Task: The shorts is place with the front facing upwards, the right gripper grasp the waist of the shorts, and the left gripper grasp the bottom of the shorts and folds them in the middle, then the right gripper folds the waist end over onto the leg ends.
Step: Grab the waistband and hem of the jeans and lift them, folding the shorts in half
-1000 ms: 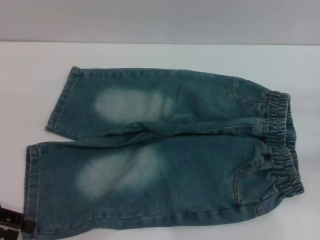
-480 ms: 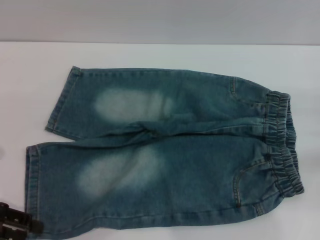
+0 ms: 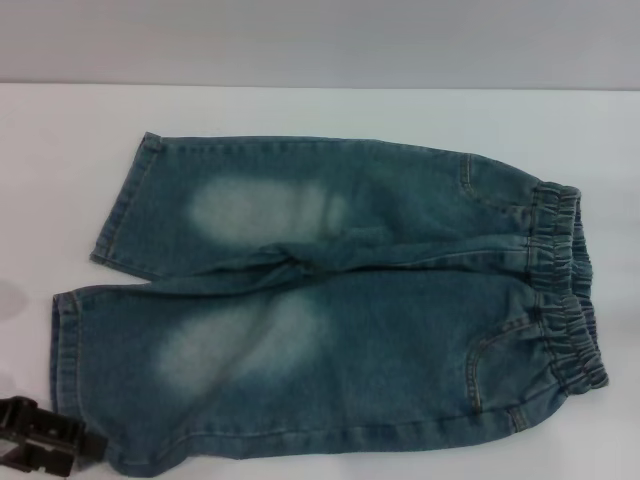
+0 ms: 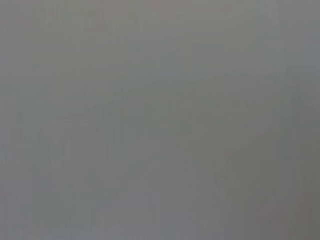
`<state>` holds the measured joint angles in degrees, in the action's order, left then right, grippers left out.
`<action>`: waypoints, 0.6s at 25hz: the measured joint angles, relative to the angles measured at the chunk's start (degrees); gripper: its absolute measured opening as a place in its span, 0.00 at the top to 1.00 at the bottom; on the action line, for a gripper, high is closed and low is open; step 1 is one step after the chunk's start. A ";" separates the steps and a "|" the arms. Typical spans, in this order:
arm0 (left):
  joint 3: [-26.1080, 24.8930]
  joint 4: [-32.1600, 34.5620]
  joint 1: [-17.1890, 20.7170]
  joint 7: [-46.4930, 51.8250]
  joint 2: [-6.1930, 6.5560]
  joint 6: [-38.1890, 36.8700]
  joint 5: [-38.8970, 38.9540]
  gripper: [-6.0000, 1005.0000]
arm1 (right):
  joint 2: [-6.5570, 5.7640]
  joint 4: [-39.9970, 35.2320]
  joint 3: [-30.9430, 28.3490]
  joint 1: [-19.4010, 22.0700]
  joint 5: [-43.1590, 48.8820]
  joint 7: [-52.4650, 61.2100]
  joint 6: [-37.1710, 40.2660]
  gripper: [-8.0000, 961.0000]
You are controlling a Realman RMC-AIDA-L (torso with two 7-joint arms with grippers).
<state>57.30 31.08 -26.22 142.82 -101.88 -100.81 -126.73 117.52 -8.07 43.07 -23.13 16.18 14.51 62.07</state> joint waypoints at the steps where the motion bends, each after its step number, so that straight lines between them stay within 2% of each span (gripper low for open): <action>1: -0.16 0.08 -0.14 -0.10 -0.15 0.00 0.02 0.29 | 0.00 0.02 0.02 0.00 0.00 0.00 -0.02 0.18; 5: -0.62 0.59 -0.60 -0.63 -0.58 -0.09 0.18 0.29 | 0.00 0.08 0.10 0.15 0.00 0.00 -0.06 0.18; 15: -2.13 0.73 -2.72 -0.83 -0.45 -0.67 0.23 0.29 | 0.20 0.34 0.08 0.49 0.00 0.00 -0.11 0.18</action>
<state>55.17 31.81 -28.95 142.00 -102.33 -101.48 -126.50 117.72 -7.72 43.15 -22.64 16.18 14.50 61.96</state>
